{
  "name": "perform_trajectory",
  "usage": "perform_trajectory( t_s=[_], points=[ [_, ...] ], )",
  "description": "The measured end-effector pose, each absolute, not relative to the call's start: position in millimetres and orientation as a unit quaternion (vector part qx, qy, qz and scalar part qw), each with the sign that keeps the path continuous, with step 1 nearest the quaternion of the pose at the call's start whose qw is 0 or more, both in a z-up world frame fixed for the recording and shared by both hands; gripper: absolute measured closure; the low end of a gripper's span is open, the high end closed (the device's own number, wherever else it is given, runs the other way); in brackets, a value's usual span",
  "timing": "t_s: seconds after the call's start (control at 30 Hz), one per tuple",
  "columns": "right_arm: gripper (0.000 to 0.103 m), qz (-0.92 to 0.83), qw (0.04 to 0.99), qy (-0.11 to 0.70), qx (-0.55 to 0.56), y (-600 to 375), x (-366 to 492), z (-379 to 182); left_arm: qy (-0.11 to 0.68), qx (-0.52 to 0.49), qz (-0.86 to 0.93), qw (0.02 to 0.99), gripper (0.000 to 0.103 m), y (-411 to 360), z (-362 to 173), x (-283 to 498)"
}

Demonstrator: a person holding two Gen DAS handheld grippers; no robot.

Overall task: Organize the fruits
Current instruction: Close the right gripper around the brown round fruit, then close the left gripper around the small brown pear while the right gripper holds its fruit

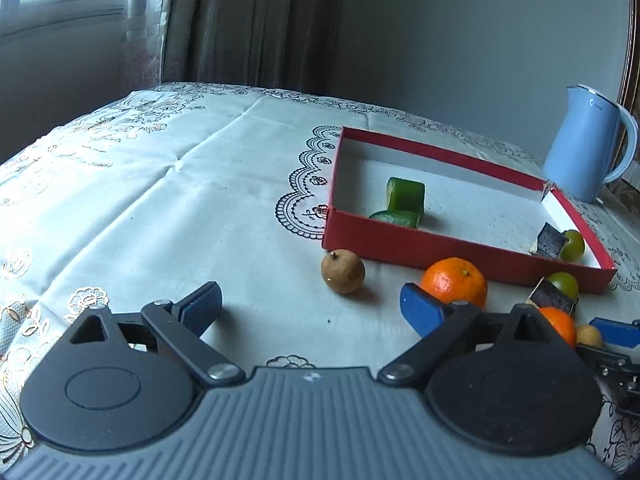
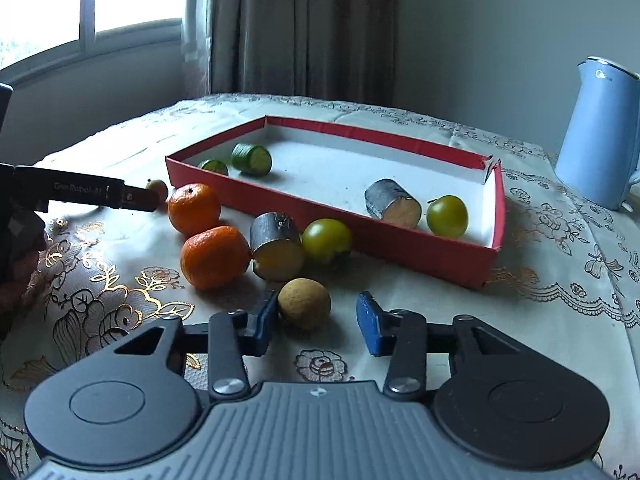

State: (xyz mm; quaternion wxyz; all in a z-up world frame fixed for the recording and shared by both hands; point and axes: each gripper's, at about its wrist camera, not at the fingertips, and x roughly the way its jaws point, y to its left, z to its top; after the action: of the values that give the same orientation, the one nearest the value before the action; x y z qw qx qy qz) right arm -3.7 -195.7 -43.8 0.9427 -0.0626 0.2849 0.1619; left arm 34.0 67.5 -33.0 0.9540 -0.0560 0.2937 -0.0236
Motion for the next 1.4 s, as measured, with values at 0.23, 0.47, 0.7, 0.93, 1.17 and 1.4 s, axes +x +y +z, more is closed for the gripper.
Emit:
perform_trajectory(
  t_s=[0.23,0.47,0.7,0.93,1.17,1.4],
  points=[
    [0.075,0.176,0.94,0.29,-0.036,-197.9,2.4,-44.4,0.299,-0.042,-0.018,0.953,0.008,63.5,-33.0,34.7],
    [0.075,0.139,0.949,0.282,0.032,-222.5,4.6,-43.2,0.291,-0.005,0.006,0.957,0.008,54.3,-29.0,40.1],
    [0.075,0.132,0.955,0.265,0.024,-220.7,-2.3,-40.7,0.291,0.009,0.022,0.957,0.008,52.9,-27.4,53.2],
    [0.075,0.136,0.954,0.265,0.027,-222.1,-0.9,-40.5,0.316,-0.012,0.02,0.949,0.011,61.3,-31.0,67.9],
    [0.075,0.137,0.953,0.268,0.032,-223.6,0.3,-40.9,0.311,0.005,0.001,0.95,0.06,56.2,-30.6,67.0],
    [0.075,0.133,0.953,0.268,0.037,-224.6,0.3,-41.6,0.298,0.009,-0.029,0.954,0.079,52.6,-32.4,64.7]
  ],
)
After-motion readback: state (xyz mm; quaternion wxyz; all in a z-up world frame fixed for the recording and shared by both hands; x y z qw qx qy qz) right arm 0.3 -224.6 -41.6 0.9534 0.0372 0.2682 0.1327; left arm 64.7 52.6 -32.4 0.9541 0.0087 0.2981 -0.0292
